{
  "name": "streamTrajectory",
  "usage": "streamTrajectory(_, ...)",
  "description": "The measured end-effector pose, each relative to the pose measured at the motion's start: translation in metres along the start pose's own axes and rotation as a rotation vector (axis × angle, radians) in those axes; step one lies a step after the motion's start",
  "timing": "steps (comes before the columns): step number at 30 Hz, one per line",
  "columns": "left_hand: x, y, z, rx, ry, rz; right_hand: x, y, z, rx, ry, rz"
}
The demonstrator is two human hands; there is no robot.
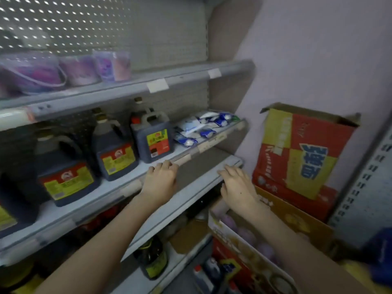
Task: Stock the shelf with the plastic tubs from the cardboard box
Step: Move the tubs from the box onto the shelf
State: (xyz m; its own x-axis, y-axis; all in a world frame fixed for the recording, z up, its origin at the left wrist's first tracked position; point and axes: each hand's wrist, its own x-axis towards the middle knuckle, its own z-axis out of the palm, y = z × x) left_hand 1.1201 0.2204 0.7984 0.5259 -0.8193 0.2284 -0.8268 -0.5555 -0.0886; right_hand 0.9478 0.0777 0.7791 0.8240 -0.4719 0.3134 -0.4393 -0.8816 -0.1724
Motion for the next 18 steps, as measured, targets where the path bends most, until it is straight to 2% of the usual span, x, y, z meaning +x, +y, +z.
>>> streamTrajectory(9, 0.046, 0.106, 0.085, -0.039, -0.161, 0.251, -0.066, 0.106, 0.037, -0.045, -0.076, 0.371)
streamTrajectory(18, 0.105, 0.159, 0.181, -0.005, -0.334, 0.461, -0.077, 0.166, 0.095, 0.026, -0.225, 0.676)
